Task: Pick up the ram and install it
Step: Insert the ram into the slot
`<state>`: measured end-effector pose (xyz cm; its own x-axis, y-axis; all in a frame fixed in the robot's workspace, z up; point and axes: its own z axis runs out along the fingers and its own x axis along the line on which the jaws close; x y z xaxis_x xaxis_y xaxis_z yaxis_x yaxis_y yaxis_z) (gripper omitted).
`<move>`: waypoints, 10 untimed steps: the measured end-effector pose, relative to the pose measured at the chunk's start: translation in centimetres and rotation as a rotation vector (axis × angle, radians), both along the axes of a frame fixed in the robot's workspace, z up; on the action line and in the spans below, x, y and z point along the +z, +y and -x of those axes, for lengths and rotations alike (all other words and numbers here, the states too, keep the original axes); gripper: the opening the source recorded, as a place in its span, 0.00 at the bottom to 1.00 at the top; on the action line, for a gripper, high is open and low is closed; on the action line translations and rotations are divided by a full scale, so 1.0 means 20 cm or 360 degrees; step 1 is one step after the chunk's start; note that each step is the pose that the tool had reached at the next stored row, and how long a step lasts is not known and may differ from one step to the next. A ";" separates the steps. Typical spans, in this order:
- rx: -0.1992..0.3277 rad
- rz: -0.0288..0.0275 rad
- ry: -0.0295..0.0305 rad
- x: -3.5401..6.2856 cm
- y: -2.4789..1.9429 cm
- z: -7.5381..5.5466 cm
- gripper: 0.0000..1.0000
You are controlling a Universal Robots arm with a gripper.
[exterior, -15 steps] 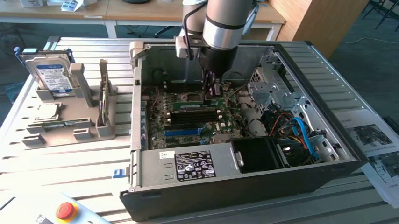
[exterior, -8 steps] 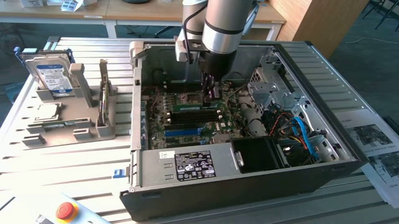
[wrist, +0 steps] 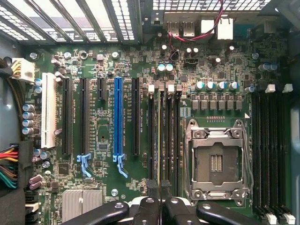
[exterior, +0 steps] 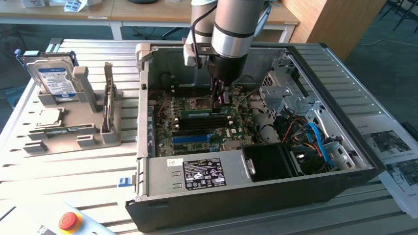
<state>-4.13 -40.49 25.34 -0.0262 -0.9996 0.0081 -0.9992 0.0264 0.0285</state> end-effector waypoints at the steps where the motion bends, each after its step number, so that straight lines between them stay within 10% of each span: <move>1: 0.0000 0.00000 -0.00003 -0.001 0.000 0.00 0.12; 10: 0.0000 -0.00002 -0.00003 -0.022 -0.003 0.00 0.12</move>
<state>-4.19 -40.54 24.90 -0.0261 -0.9996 0.0080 -0.9993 0.0263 0.0283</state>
